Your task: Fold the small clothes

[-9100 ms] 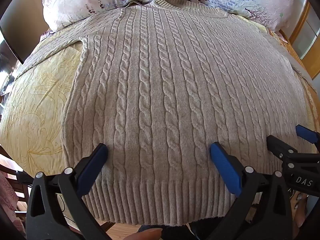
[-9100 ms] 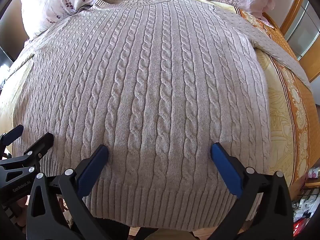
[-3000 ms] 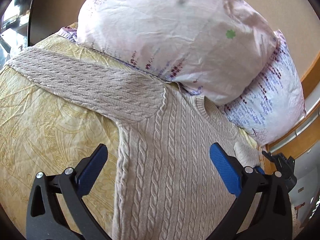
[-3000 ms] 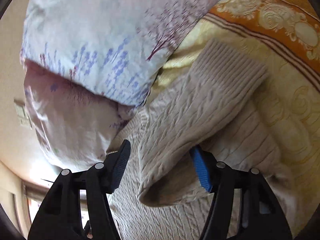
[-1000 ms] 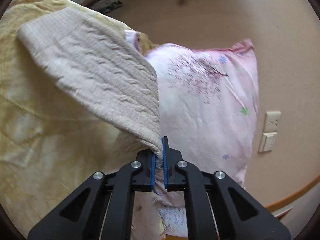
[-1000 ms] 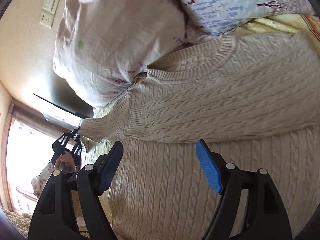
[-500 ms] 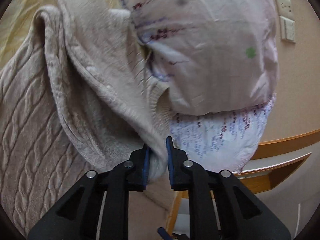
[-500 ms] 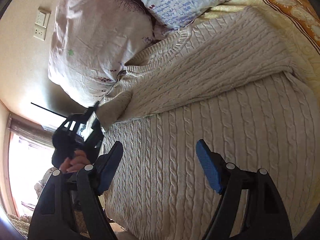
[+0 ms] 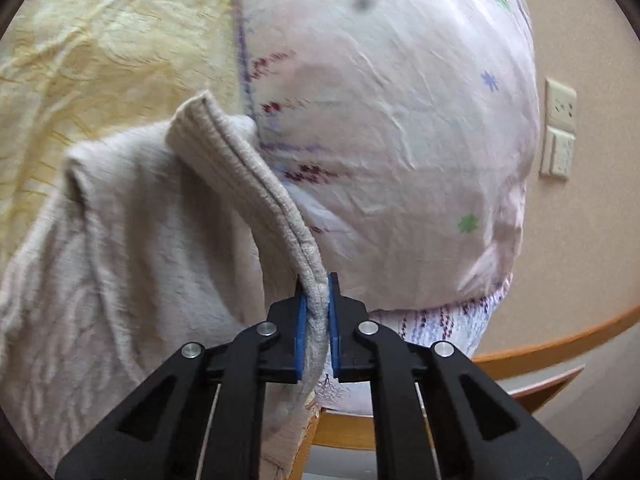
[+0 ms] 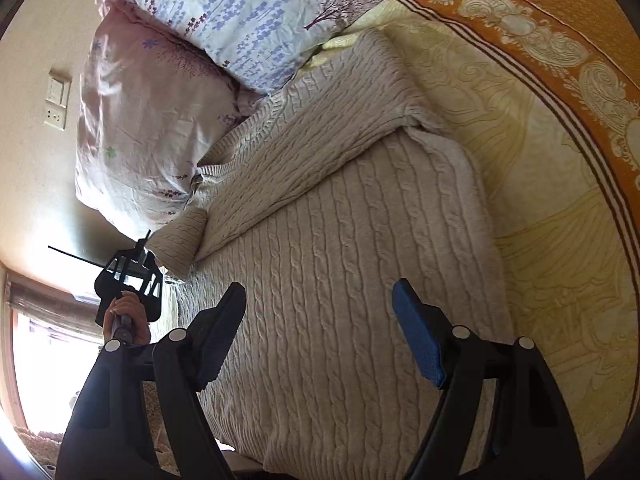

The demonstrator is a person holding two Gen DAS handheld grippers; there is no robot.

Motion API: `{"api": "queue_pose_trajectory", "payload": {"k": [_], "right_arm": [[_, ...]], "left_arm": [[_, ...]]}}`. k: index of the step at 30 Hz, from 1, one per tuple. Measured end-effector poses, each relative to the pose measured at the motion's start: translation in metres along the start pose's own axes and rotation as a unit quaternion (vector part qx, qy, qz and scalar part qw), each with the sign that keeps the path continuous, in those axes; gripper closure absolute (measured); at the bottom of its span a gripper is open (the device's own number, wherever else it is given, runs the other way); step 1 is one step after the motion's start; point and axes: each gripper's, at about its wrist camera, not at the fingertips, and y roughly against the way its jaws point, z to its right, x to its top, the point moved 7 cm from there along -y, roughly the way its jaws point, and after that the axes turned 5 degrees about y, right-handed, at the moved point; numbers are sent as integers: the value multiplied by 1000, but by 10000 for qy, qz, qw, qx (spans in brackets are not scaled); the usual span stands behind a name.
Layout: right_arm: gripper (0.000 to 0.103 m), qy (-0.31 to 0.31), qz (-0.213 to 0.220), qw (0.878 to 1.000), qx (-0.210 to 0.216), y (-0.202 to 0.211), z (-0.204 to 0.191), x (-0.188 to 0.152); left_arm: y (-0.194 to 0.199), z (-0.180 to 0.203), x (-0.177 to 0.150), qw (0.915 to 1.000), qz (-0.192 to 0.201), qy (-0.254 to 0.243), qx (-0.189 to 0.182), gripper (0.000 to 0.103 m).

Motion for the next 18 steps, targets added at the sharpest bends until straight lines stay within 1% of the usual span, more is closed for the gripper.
{"api": "queue_pose_trajectory", "payload": {"k": [2, 3, 4, 5, 6, 7, 8, 9, 10, 11, 12, 13, 14, 15, 16, 18], "right_arm": [[26, -53, 36, 10000, -46, 5, 7, 1], [26, -79, 47, 9999, -70, 7, 11, 0], [26, -104, 60, 9999, -94, 10, 15, 0], [26, -124, 72, 9998, -121, 12, 18, -1], [26, -151, 87, 9997, -158, 15, 22, -1], [26, -178, 100, 9996, -181, 17, 26, -2], [26, -225, 118, 9995, -213, 19, 30, -3], [26, -264, 133, 9993, -230, 21, 33, -4], [26, -303, 149, 9991, -255, 23, 37, -4], [26, -341, 169, 9989, -281, 24, 40, -3], [26, -367, 190, 9987, -294, 25, 42, -2], [26, -392, 218, 9986, -291, 26, 43, 0], [26, -408, 248, 9985, -270, 25, 42, 4], [26, -400, 272, 9985, -244, 25, 40, 8], [26, -370, 306, 9986, -205, 23, 36, 14], [26, -249, 397, 9989, -71, 18, 23, 31]], "left_arm": [[-20, 23, -29, 9980, -334, -504, -200, 95], [-31, 34, -47, 9951, -519, -795, -274, 95], [-43, 44, -68, 9904, -732, -1137, -294, 95], [-54, 50, -90, 9839, -956, -1489, -256, 95], [-67, 55, -113, 9745, -1164, -1912, -152, 95], [-75, 56, -136, 9603, -1363, -2433, 4, 95], [-83, 54, -162, 9376, -1600, -3076, 247, 95], [-89, 47, -186, 9070, -1849, -3740, 579, 94], [-95, 36, -211, 8680, -2112, -4388, 972, 94], [-95, 20, -231, 8282, -2331, -4926, 1307, 94], [-95, 8, -245, 7953, -2469, -5310, 1570, 90], [-91, -5, -254, 7726, -2591, -5531, 1735, 90], [-85, -13, -258, 7657, -2674, -5569, 1793, 88], [-79, -15, -257, 7695, -2712, -5498, 1789, 80], [-71, -14, -251, 7778, -2691, -5399, 1765, 75], [-50, -6, -230, 7903, -2407, -5348, 1775, 55]]}}
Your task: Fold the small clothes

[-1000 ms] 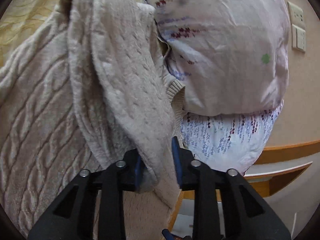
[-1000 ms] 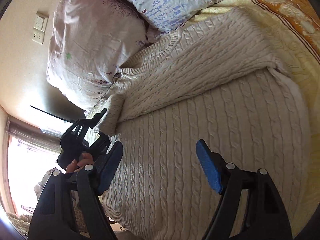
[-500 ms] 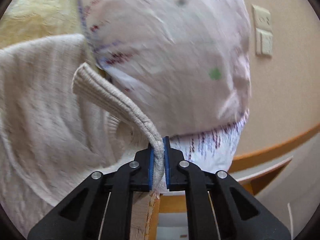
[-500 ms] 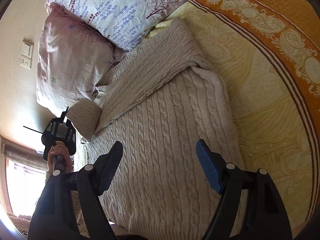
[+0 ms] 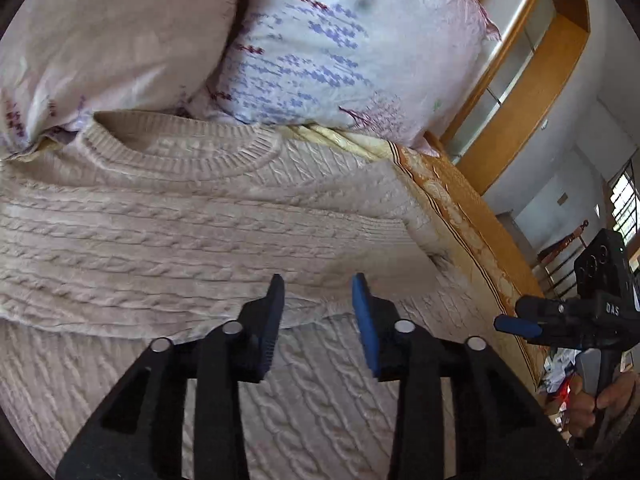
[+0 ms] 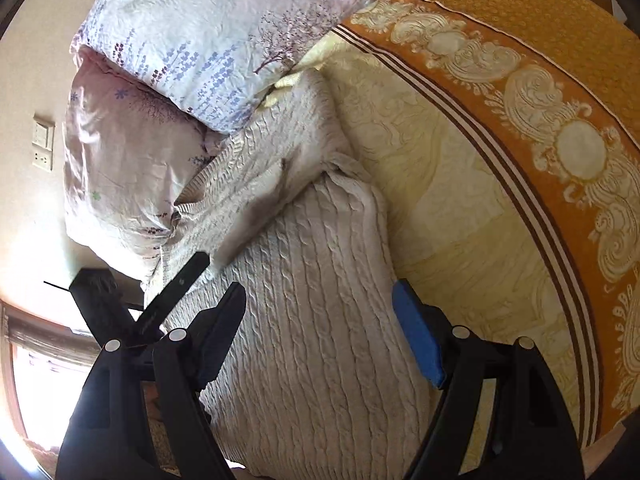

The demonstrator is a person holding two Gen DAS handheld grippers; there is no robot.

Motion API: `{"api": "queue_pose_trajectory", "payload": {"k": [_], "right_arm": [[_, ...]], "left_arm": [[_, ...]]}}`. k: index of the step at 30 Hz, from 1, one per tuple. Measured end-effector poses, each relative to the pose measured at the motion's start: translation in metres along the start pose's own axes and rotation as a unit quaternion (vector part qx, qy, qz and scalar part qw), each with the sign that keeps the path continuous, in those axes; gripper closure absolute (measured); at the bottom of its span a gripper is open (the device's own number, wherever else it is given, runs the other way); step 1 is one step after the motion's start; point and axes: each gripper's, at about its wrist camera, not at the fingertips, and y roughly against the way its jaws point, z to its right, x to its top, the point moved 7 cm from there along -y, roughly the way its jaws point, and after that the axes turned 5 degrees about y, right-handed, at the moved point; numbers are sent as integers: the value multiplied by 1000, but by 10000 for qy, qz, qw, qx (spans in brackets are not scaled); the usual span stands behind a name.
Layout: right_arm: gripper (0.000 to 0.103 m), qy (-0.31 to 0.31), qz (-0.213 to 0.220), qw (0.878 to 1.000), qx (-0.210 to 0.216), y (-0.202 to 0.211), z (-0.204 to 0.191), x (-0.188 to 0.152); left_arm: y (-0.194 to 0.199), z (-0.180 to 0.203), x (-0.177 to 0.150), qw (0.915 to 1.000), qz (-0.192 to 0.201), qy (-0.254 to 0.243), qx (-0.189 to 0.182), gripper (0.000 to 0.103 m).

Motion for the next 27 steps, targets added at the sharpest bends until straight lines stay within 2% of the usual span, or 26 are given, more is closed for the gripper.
{"api": "queue_pose_trajectory", "payload": {"k": [2, 4, 7, 10, 12, 14, 19, 21, 25, 27], "right_arm": [[28, 146, 21, 9998, 129, -11, -16, 15], [35, 262, -53, 9996, 106, -29, -25, 27], [45, 431, -166, 9988, -137, -59, -31, 43], [49, 797, -171, 9952, -542, -79, -38, 55], [49, 1079, -159, 9902, -876, -88, -39, 61], [51, 1169, -280, 9877, -996, -95, -36, 59], [92, 1524, -453, 9827, -955, -100, -40, 47], [95, 1682, -247, 9799, -1047, -95, -49, 54], [95, 1969, 333, 9730, -1155, -86, -78, 87], [97, 2145, 389, 9664, -1359, -91, -84, 102]], "left_arm": [[30, -27, 7, 9989, 274, 70, 364, 53], [60, -60, 12, 9949, 446, 163, 892, 53], [95, -113, 14, 9843, 476, 481, 1630, 52], [125, -157, -4, 9741, 409, 903, 2031, 50], [137, -176, -17, 9683, 346, 1137, 2199, 47], [143, -188, -28, 9649, 264, 1263, 2287, 45], [134, -196, -42, 9615, -19, 1294, 2423, 45], [131, -200, -42, 9601, -35, 1345, 2452, 45], [125, -205, -33, 9570, -62, 1395, 2545, 45], [123, -208, -31, 9554, -54, 1428, 2584, 45]]}}
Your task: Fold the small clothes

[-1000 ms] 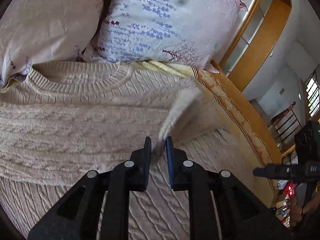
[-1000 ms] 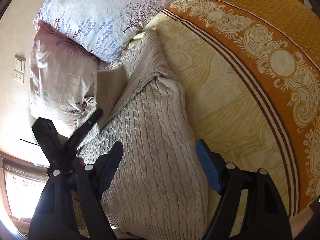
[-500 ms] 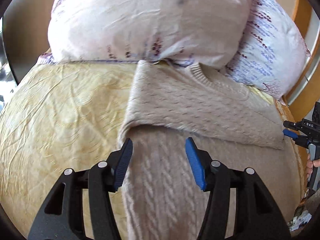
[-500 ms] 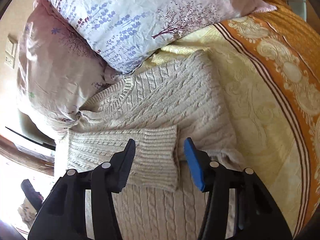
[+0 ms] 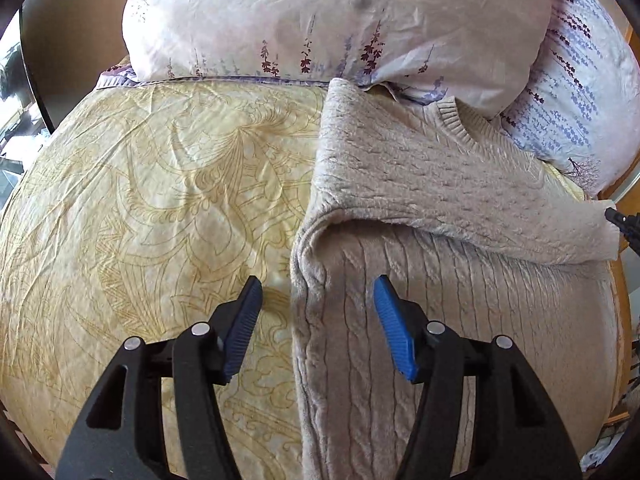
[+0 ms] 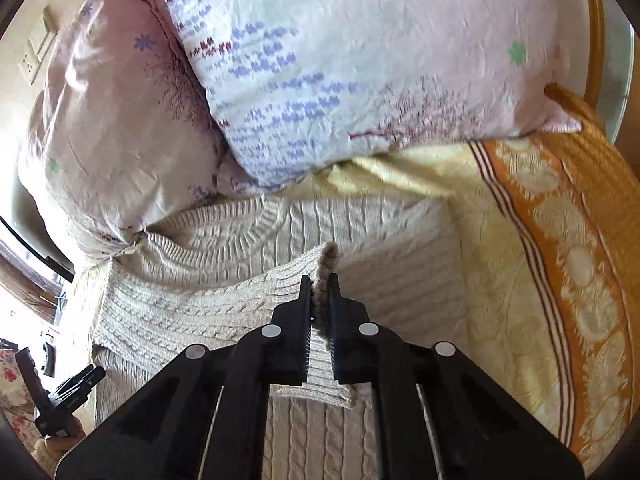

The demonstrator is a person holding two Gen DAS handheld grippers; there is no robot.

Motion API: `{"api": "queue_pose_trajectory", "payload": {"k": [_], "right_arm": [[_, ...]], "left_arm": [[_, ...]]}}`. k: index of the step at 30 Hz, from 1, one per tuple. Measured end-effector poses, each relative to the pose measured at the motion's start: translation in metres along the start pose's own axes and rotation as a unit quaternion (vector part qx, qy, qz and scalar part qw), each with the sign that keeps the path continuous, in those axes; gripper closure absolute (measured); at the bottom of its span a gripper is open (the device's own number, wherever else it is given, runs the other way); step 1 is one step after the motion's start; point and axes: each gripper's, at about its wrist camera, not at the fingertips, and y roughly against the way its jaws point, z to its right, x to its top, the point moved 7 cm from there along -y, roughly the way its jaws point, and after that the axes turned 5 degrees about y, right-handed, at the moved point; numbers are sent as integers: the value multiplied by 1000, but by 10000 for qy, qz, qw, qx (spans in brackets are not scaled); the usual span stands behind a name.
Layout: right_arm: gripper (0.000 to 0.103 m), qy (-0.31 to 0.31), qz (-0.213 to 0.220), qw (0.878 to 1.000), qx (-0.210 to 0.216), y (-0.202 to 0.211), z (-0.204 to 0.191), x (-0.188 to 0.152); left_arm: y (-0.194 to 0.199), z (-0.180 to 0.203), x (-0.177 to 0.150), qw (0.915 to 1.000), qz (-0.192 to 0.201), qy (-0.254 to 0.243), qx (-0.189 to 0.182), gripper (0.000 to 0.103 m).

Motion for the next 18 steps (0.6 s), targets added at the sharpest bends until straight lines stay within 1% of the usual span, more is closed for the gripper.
{"api": "queue_pose_trajectory", "payload": {"k": [2, 3, 6, 8, 10, 12, 13, 16, 17, 18], "right_arm": [[97, 59, -192, 9996, -195, -15, 4, 4], [98, 7, -371, 9989, -298, -25, 9, 1], [97, -123, -721, 9966, -392, -41, 18, -13], [97, -202, -863, 9953, -401, -46, 21, -19], [94, -466, -803, 9953, -270, -40, 26, -19], [80, -742, -579, 9955, -100, -25, 32, -19], [78, -744, -473, 9961, -45, -18, 31, -21], [76, -312, -379, 9988, -8, -10, 19, -31], [76, -163, -396, 9991, -13, -11, 14, -36], [76, -52, -512, 9987, -51, -15, 11, -42]], "left_arm": [[-2, 0, 2, 10000, 2, -16, 51, 45], [-2, 1, 2, 10000, -2, -34, 82, 45], [-5, 1, 5, 9999, -14, -20, 135, 45], [-7, -1, 9, 9999, -29, 9, 165, 45], [-9, -3, 12, 9998, -35, 51, 172, 45], [-11, -4, 15, 9998, -40, 23, 203, 44], [-13, -4, 17, 9998, -41, -6, 218, 44], [-16, -4, 20, 9996, -26, -48, 259, 44], [-17, -4, 22, 9996, -17, -36, 264, 44], [-18, -5, 23, 9996, -5, -18, 280, 44]]}}
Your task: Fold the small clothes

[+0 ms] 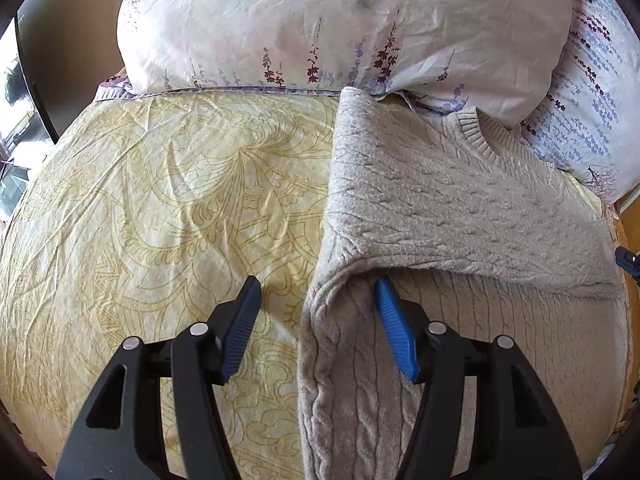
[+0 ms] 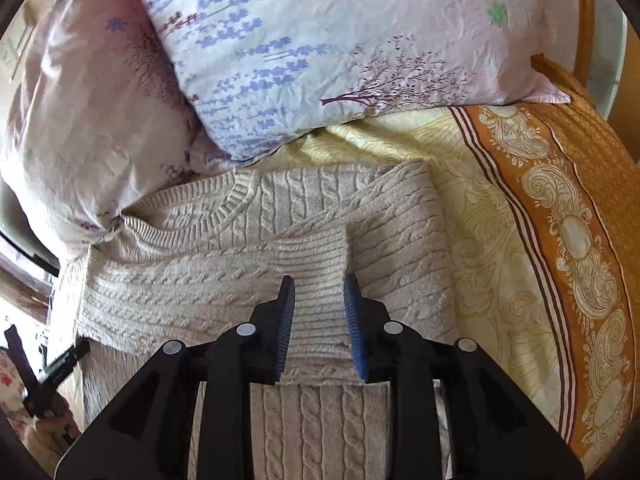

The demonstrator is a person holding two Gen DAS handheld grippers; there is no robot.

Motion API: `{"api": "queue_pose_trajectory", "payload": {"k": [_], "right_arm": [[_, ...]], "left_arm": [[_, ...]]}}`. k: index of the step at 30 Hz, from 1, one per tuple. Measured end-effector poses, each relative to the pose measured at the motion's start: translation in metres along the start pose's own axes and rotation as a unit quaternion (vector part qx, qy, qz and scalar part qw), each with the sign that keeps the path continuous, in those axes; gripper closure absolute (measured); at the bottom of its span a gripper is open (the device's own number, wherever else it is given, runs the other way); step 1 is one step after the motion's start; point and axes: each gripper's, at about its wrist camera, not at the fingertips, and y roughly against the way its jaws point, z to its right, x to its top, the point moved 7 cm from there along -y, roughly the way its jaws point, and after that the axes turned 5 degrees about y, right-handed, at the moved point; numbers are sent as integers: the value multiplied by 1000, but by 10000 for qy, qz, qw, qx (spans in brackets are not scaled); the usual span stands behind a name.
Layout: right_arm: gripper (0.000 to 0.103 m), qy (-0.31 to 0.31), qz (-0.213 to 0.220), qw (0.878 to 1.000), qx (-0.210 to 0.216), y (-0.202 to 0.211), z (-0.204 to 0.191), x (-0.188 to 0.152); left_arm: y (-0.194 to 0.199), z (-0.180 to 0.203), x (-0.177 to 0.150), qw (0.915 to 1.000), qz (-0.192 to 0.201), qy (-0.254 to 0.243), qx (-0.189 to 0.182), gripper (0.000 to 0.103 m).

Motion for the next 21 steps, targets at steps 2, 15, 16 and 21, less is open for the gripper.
{"api": "queue_pose_trajectory", "payload": {"k": [2, 15, 16, 21], "right_arm": [[77, 141, -320, 9990, -263, -16, 1, -11], [33, -1354, 99, 9878, 764, 74, 77, -54], [33, -1451, 22, 9861, 811, 75, 83, -63], [40, -1816, -392, 9722, 1423, 73, 89, -107]], "left_arm": [[-2, -4, 3, 9999, 30, 76, 57, 44], [53, -25, -55, 9816, -401, 697, -1731, 36], [57, -26, -63, 9786, -462, 759, -1857, 36], [65, -25, -95, 9669, -770, 952, -2240, 40]]}}
